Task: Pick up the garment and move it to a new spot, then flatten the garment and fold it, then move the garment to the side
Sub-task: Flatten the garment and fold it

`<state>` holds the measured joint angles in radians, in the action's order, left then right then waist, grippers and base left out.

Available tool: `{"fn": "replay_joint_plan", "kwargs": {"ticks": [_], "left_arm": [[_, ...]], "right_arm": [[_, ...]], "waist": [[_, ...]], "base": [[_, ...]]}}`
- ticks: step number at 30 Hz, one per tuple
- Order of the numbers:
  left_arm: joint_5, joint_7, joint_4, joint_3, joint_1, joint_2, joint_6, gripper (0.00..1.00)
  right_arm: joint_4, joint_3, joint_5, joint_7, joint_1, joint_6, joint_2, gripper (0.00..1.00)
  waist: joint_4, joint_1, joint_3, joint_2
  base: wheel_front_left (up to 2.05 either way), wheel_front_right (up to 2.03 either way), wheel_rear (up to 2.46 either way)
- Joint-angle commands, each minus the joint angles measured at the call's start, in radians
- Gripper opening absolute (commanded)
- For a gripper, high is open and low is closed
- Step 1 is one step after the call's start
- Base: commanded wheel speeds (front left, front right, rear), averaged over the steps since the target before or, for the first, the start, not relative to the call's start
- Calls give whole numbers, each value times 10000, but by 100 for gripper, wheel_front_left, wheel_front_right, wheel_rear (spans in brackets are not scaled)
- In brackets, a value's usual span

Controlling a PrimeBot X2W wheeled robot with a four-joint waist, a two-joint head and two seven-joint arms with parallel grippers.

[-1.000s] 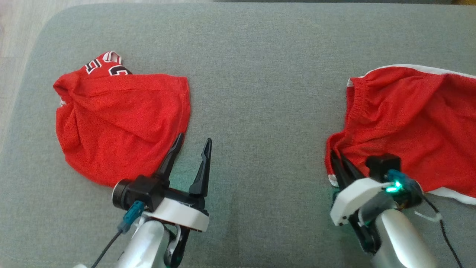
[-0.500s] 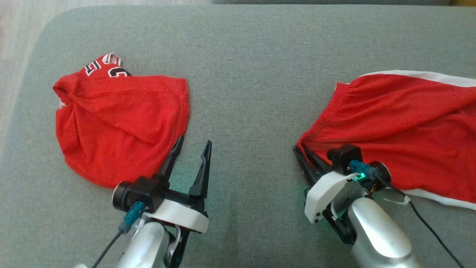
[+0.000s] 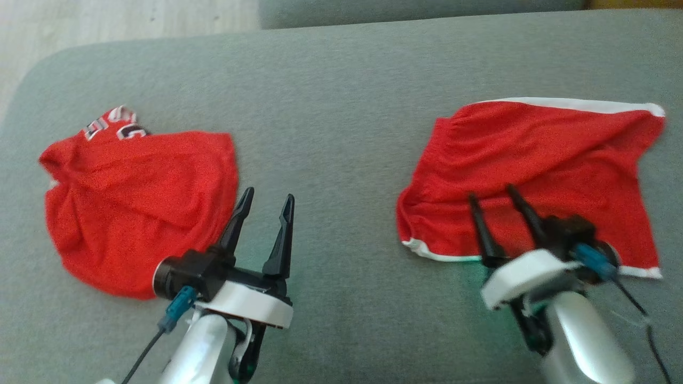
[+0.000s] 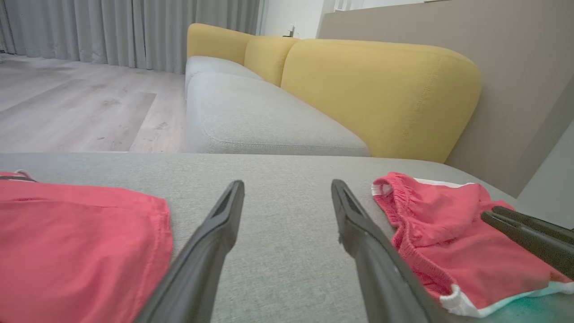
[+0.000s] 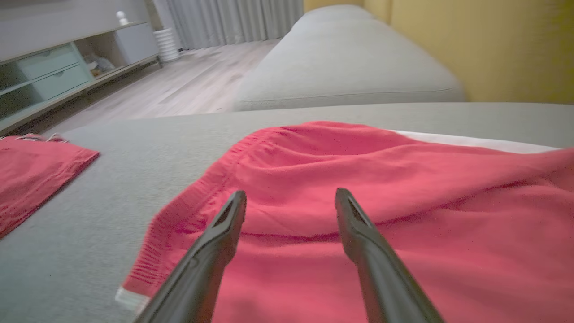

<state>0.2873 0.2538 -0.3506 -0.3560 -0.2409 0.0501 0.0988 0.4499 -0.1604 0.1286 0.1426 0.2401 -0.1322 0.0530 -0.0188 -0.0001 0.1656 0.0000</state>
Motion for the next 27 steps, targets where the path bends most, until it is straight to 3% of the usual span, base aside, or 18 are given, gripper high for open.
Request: {"fn": "replay_joint_plan", "kwargs": {"ticks": [1,10,19,27], "left_arm": [[107,80,283,280,-177,1,61,100],[-185,80,285,-174,-205,43,232,100],[-468,-20,-270,-1266,-703,438,305,100],[558,-1116,-835,-3778,-1635,1026,315,100]], "right_arm": [[-541,167,-125,248,-117,15,-28,100],[-1542,2444,-660,759,-1364,15,-28,100],[-1443,2298,-417,870,-1271,15,-28,100],[-1279,2287,-183,1001,-1070,15,-28,100]], "waist": [[-328,1,-171,0],[-1151,1,-369,0],[-1652,1,-105,0],[-2015,1,418,0]], "base": [[0,0,0],[0,0,0],[0,0,0],[0,0,0]]}}
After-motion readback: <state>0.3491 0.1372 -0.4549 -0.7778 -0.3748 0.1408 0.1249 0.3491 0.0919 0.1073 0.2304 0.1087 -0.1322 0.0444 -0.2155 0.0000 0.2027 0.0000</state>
